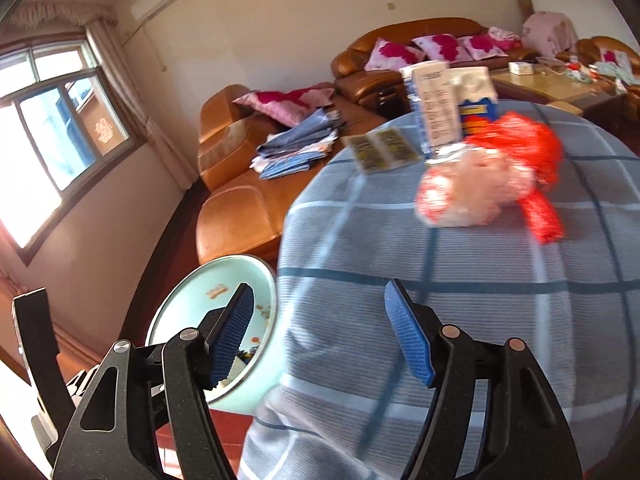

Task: Collect trash
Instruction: 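Grasp clear plastic bag with left tool while right tool grasps red plastic bag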

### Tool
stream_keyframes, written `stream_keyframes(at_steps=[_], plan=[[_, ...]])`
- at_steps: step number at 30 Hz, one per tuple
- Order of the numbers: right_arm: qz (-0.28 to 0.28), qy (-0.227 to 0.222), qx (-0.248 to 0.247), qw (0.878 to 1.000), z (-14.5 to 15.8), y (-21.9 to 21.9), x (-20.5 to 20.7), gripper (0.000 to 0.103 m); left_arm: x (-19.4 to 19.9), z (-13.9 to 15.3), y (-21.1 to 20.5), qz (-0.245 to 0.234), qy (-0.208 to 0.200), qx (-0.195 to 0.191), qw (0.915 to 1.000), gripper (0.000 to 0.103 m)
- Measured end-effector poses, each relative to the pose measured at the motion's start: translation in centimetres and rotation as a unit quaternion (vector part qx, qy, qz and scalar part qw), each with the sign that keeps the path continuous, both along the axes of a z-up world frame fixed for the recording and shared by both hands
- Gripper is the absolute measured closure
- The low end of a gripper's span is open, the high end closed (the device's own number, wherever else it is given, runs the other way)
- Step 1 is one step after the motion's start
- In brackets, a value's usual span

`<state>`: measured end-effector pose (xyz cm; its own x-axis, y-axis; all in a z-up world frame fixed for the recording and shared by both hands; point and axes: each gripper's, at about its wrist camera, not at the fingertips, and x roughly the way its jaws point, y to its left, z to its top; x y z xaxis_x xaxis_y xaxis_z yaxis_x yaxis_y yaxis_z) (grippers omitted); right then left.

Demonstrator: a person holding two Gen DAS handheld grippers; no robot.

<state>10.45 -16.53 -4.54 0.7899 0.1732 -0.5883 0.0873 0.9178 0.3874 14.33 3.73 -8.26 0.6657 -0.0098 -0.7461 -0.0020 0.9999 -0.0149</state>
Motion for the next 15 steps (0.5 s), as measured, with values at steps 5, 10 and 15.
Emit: stream_keyframes(at_steps=[5,10,15], plan=[[-0.024,-0.005,-0.001,1.0,0.4,-2.6,-1.5,0.033,-0.9,0.5,-2.5,-0.023,-0.006,0.008,0.9997,0.006],[-0.047,-0.003,0.001,0.999,-0.2,-5.0,-2.8,0.033,-1.6,0.8,-4.4,-0.041,-0.007,0.013,0.9991,0.006],[-0.078,0.006,0.002,0.997,-1.1,-8.0,-3.8,0.033,-1.9,0.4,-6.7,-0.067,-0.001,0.009,0.9977,0.006]])
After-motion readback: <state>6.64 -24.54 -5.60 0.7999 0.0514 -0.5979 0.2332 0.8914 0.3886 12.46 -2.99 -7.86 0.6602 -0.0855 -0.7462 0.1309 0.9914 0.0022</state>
